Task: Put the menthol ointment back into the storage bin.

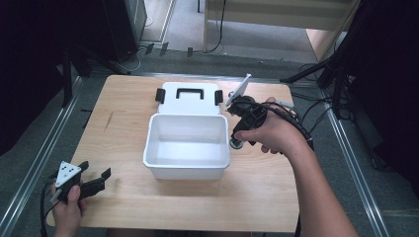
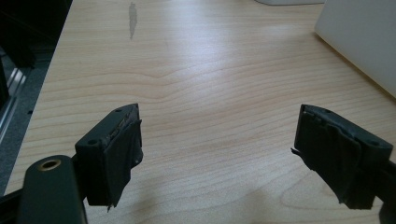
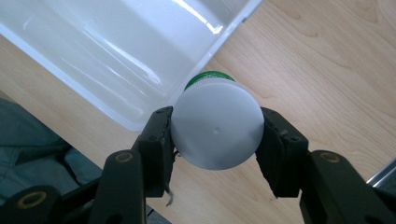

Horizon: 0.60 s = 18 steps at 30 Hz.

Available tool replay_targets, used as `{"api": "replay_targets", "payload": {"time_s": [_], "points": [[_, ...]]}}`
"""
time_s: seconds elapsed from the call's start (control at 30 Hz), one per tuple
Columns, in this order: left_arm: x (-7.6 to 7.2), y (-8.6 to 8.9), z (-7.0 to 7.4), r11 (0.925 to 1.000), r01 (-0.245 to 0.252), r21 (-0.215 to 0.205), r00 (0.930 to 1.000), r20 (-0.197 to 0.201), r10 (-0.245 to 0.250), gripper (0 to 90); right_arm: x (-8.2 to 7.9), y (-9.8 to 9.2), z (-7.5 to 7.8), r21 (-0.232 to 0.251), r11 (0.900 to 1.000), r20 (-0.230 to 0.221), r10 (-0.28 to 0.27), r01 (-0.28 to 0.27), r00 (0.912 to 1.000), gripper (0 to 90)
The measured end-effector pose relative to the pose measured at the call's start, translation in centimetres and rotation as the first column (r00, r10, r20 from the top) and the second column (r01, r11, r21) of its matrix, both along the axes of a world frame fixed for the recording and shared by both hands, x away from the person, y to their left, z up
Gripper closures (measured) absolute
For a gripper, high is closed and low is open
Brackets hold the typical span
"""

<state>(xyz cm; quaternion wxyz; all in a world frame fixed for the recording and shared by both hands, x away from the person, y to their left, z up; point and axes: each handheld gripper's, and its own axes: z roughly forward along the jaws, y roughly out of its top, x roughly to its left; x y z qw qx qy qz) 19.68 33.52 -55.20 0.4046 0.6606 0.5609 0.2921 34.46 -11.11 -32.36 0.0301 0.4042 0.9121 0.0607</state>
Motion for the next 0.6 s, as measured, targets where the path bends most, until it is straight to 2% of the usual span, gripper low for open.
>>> {"api": "replay_targets", "payload": {"time_s": [0.3, 0.6], "points": [[0.0, 0.0, 0.0, 1.0000, 0.002, 0.001, 1.0000, -0.002, -0.002, 16.0, 0.0, 1.9, 0.6, 0.004, 0.999, 0.001, 0.037, -0.037, 0.9993, 51.3], [0.1, -0.1, 0.0, 1.0000, 0.003, 0.006, 1.0000, -0.004, -0.003, 16.0, 0.2, 4.3, -0.1, 0.014, 0.996, -0.004, 0.094, -0.094, 0.9956, 51.3]]}}
